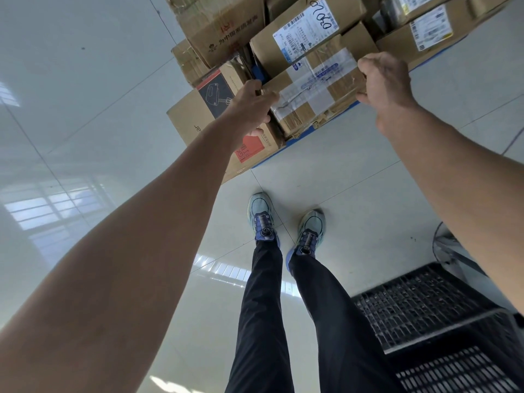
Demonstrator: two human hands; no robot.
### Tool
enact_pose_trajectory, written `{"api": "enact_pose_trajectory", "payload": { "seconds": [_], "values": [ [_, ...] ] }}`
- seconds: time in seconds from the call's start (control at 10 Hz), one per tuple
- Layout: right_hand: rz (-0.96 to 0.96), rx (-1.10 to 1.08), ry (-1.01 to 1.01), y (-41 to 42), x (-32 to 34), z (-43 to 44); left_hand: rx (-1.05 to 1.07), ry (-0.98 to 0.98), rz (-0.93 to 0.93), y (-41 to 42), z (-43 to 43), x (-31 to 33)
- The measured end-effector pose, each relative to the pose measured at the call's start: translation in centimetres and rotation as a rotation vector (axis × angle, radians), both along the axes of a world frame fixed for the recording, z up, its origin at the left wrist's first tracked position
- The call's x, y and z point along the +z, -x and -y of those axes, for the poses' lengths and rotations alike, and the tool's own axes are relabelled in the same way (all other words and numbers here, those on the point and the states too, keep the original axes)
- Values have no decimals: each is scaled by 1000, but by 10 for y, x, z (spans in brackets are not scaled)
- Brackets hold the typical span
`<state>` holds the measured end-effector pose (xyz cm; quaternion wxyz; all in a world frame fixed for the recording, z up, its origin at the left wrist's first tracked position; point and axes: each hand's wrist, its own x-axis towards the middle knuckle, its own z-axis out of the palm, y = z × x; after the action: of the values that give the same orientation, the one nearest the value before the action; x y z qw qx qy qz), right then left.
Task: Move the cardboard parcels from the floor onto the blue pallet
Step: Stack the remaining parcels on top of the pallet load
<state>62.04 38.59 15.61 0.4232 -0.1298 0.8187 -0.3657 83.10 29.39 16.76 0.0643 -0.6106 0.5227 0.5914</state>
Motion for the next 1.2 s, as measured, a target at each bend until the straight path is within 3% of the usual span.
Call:
{"api": "enact_pose_trajectory", "payload": {
  "seconds": [0.3, 0.5, 0.8, 1.0, 1.2],
  "values": [
    [-56, 19, -5, -5, 15, -10, 38, 92, 28, -2, 0, 31],
    [27, -103, 22, -32, 22, -25, 19, 106, -56, -6, 8, 50],
    [230, -522, 119, -131, 11, -36, -281, 26, -124, -29, 28, 46],
    [294, -722, 58, -213, -14, -39, -500, -20, -125, -71, 47, 28],
    [471, -851, 40, -277, -30, -41, -565, 63, -130, -111, 53, 7]
  ]
}}
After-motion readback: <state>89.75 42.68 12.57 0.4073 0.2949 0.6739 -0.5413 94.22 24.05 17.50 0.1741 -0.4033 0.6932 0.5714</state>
